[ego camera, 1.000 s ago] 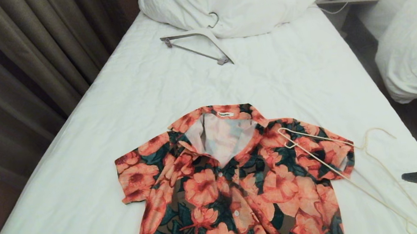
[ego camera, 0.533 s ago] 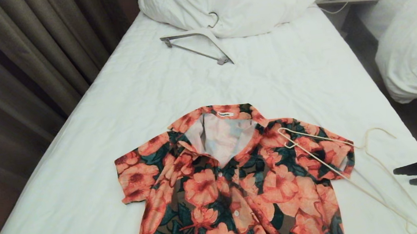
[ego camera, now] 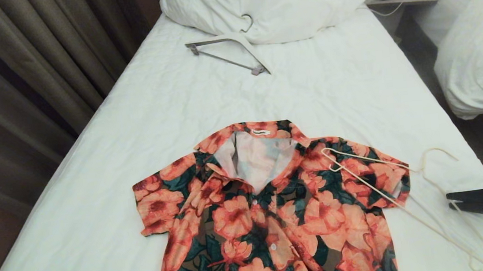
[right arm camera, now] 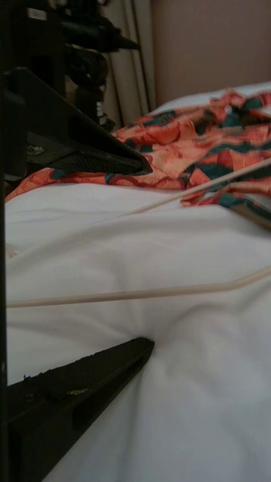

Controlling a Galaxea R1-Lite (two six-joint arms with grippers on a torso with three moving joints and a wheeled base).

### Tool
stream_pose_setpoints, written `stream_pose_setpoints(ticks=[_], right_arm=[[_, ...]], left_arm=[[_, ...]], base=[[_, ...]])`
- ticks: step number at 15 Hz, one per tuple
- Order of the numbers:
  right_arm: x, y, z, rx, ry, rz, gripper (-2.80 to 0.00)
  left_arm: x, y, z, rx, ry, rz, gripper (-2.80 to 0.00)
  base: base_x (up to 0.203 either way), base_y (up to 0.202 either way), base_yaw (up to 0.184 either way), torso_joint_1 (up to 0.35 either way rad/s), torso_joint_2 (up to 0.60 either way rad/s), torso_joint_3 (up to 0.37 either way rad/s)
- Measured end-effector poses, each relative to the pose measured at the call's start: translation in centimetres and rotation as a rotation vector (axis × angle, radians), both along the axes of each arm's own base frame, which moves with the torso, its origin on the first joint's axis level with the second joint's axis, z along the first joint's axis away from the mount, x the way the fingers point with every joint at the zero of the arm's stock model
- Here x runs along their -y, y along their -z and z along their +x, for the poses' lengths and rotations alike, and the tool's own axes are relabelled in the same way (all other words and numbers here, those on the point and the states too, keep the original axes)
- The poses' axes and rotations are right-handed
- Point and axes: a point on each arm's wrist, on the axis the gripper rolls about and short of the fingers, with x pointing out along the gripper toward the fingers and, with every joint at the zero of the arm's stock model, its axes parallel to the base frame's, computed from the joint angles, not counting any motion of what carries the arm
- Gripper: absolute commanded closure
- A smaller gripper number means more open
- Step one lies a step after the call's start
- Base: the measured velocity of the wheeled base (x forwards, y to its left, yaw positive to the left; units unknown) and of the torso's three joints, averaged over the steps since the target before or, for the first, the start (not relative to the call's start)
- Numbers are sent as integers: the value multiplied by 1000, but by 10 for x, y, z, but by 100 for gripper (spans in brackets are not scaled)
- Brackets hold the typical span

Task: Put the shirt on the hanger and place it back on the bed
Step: Lift the shirt and hanger

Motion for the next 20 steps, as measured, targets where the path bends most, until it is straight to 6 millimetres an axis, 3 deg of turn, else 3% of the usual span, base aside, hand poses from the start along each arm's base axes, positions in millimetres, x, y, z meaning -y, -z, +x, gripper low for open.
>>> stream_pose_setpoints(ticks=[3,11,12,20], right_arm=[[-4,9,11,30,-51,54,-280],[-43,14,29,124,-231,59,-280],[-44,14,29,134,-239,64,0],[-39,5,25,162,-221,52,0]], left_arm=[[0,0,0,0,0,0,0],[0,0,0,0,0,0,0],[0,0,0,0,0,0,0],[0,0,0,0,0,0,0]], base=[[0,0,0,0,0,0],[0,0,0,0,0,0],[0,0,0,0,0,0],[0,0,0,0,0,0]])
